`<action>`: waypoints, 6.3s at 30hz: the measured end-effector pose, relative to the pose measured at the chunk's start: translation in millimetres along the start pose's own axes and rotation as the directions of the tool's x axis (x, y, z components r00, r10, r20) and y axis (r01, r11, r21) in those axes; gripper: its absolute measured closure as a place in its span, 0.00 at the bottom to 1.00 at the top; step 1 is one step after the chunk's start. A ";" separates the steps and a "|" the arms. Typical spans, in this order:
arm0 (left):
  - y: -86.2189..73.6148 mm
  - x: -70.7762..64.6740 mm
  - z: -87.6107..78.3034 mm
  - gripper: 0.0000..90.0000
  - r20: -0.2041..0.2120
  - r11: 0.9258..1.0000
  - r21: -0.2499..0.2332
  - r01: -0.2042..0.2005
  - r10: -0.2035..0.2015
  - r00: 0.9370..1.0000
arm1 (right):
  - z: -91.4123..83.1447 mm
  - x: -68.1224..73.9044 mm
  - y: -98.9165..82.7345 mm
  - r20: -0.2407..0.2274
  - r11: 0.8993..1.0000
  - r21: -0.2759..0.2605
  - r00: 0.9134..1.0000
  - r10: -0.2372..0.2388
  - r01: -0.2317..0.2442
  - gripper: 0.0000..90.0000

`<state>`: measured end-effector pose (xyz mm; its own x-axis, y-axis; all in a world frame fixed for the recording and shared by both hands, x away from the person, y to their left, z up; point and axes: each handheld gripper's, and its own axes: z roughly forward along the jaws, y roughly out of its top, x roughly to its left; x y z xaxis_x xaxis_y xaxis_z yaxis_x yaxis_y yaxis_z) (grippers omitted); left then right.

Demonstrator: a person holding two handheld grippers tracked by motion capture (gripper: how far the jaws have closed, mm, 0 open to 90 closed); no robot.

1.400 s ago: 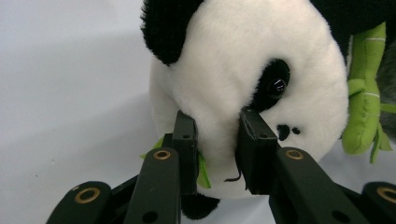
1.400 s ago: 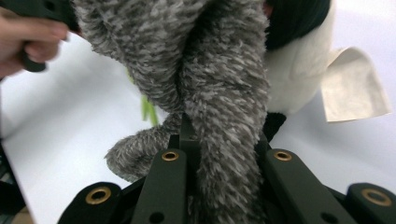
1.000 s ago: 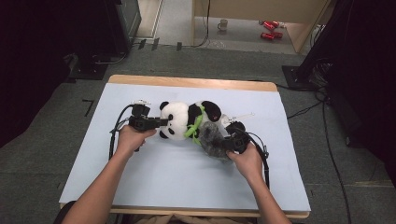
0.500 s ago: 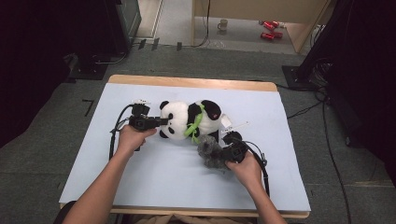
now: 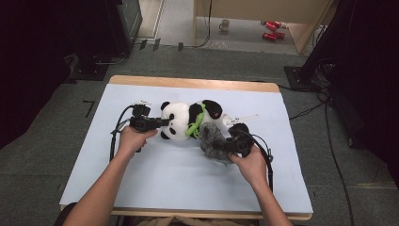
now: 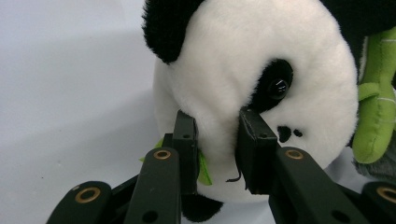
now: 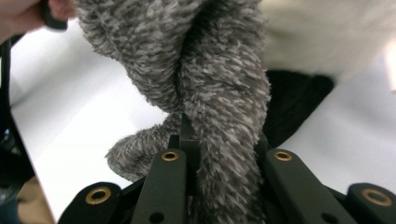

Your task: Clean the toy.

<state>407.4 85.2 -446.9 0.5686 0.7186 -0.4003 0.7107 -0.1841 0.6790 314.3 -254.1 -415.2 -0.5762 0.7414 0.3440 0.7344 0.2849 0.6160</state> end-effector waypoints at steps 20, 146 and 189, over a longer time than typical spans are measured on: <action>3.0 -1.9 -6.3 0.81 0.035 0.997 0.029 0.065 -0.066 0.997 | 12.7 16.8 -8.6 -0.027 0.995 0.097 0.999 -0.034 0.036 0.86; -9.4 -64.3 -22.3 0.91 -0.007 0.921 -0.219 -0.322 0.328 0.945 | 52.1 67.6 164.5 0.020 0.992 0.037 0.992 -0.123 0.122 0.86; -20.2 -12.4 -24.1 0.90 0.003 0.986 -0.009 -0.169 0.169 0.986 | 24.6 -10.0 119.3 0.068 0.999 0.035 0.997 0.031 -0.033 0.86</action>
<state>376.1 96.2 -440.8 0.6816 0.6752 -0.2820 0.6009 -0.2967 0.7422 416.4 -212.6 -362.6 -0.5276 0.7892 0.3143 0.7654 0.2812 0.5788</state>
